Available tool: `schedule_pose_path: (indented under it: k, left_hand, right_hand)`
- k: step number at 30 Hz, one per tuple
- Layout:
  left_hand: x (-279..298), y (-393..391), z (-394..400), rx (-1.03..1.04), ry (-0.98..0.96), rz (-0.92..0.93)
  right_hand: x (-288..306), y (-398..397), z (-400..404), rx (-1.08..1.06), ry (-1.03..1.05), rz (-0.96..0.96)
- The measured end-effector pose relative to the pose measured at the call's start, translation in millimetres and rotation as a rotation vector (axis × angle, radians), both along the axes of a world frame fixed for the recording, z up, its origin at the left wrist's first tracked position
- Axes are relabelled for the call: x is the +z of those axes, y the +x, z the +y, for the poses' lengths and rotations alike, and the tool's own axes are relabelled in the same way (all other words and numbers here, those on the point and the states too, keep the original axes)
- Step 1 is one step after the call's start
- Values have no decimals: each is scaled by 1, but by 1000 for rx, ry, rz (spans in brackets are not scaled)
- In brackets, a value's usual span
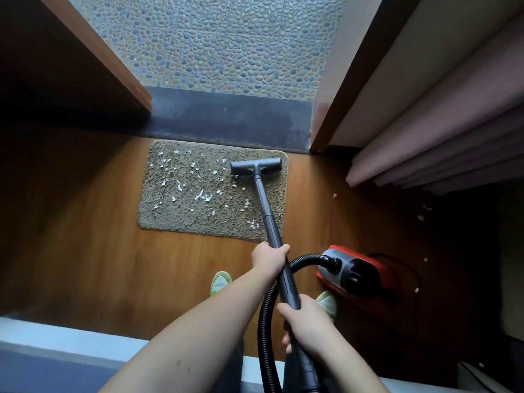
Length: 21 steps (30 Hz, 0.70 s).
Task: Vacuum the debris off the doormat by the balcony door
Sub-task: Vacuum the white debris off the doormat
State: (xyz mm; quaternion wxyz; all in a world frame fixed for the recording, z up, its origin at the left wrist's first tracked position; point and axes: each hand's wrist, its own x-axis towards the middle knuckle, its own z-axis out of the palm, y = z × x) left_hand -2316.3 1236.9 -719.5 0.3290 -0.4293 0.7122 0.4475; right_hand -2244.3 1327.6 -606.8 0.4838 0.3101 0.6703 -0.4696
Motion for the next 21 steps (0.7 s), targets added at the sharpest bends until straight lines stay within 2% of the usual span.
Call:
schedule_pose_path:
  k: [21]
  left_hand:
    - [-13, -29, -8, -55, -2, -3]
  right_hand:
    - [-15, -27, -6, -7, -21, -29]
